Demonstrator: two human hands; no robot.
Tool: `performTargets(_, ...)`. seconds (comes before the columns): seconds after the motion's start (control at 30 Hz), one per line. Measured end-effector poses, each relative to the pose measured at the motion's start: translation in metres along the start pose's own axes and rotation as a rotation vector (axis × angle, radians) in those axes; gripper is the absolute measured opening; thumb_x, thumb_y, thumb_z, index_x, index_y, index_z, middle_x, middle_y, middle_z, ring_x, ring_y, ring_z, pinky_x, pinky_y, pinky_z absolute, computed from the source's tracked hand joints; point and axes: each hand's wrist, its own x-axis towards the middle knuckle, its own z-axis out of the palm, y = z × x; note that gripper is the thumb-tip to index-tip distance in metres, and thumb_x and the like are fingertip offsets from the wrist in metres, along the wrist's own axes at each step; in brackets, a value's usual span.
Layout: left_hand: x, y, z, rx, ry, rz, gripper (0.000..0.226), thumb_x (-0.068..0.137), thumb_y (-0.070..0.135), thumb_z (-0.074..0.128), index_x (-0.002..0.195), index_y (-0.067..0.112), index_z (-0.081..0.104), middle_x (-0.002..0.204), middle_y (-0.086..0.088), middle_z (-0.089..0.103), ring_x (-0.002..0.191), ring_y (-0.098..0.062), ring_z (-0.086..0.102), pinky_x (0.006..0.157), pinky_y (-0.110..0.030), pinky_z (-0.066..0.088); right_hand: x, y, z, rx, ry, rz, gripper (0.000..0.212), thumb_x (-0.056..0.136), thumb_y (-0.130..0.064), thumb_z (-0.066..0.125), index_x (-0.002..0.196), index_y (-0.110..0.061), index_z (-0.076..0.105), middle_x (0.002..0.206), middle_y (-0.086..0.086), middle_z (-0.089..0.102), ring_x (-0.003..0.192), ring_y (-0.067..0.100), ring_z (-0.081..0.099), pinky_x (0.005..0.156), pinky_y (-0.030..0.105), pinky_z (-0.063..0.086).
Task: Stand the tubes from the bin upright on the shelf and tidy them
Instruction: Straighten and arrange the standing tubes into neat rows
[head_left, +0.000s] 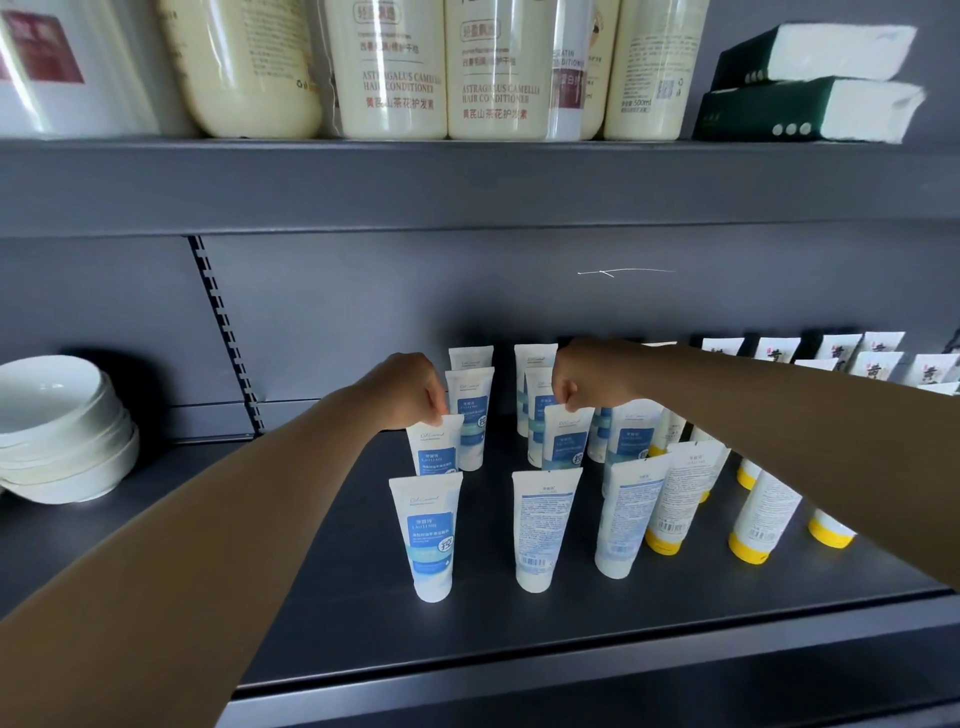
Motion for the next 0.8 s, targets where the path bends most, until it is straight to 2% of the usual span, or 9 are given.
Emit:
performTargets(0.13, 0.001, 0.001, 0.003, 0.031, 0.027, 0.008, 0.018, 0.084, 0.013, 0.067, 0.100, 0.009, 0.072, 0.109, -0.005, 0.070, 0.096, -0.020, 0.065, 0.082, -0.027, 0.052, 0.002, 0.000, -0.001, -0.004, -0.004, 0.004, 0.018, 0.089, -0.014, 0.061, 0.103, -0.011, 0.071, 0.107, 0.000, 0.069, 0.080, 0.008, 0.055, 0.080, 0.021, 0.049)
performTargets(0.23, 0.003, 0.004, 0.002, 0.050, 0.014, 0.011, 0.019, 0.084, 0.013, 0.067, 0.101, 0.009, 0.072, 0.109, -0.005, 0.070, 0.095, -0.019, 0.065, 0.081, -0.026, 0.051, 0.003, 0.001, -0.002, -0.013, -0.017, 0.000, 0.017, 0.087, -0.014, 0.062, 0.101, -0.012, 0.072, 0.105, 0.000, 0.069, 0.087, 0.014, 0.062, 0.087, 0.031, 0.053)
performTargets(0.37, 0.006, 0.013, 0.003, 0.065, 0.016, 0.031, 0.019, 0.084, 0.011, 0.066, 0.102, 0.009, 0.072, 0.109, -0.005, 0.070, 0.095, -0.020, 0.065, 0.079, -0.024, 0.049, 0.006, 0.004, -0.001, -0.026, -0.027, -0.007, 0.017, 0.087, -0.015, 0.063, 0.100, -0.012, 0.072, 0.103, 0.001, 0.070, 0.090, 0.018, 0.064, 0.088, 0.036, 0.054)
performTargets(0.53, 0.014, 0.027, 0.003, 0.043, 0.038, 0.052, 0.018, 0.083, 0.008, 0.066, 0.099, 0.010, 0.074, 0.106, -0.005, 0.071, 0.096, -0.021, 0.065, 0.080, -0.022, 0.045, 0.005, 0.005, -0.001, -0.018, -0.035, -0.016, 0.017, 0.087, -0.015, 0.062, 0.100, -0.012, 0.072, 0.103, 0.001, 0.070, 0.089, 0.018, 0.064, 0.086, 0.034, 0.054)
performTargets(0.67, 0.018, 0.033, 0.009, 0.057, 0.038, 0.065, 0.018, 0.084, 0.008, 0.065, 0.100, 0.008, 0.074, 0.106, -0.006, 0.071, 0.095, -0.021, 0.065, 0.080, -0.023, 0.046, 0.005, 0.005, -0.002, -0.002, -0.043, -0.024, 0.018, 0.088, -0.013, 0.060, 0.102, -0.010, 0.072, 0.104, 0.001, 0.069, 0.088, 0.018, 0.063, 0.079, 0.027, 0.051)
performTargets(0.8, 0.020, 0.035, 0.010, 0.083, 0.024, 0.064, 0.020, 0.084, 0.006, 0.063, 0.100, 0.009, 0.074, 0.107, -0.006, 0.071, 0.095, -0.021, 0.065, 0.080, -0.024, 0.047, 0.004, 0.006, -0.003, 0.007, -0.047, -0.034, 0.017, 0.087, -0.011, 0.058, 0.098, -0.011, 0.071, 0.102, 0.001, 0.070, 0.085, 0.018, 0.062, 0.078, 0.028, 0.051)
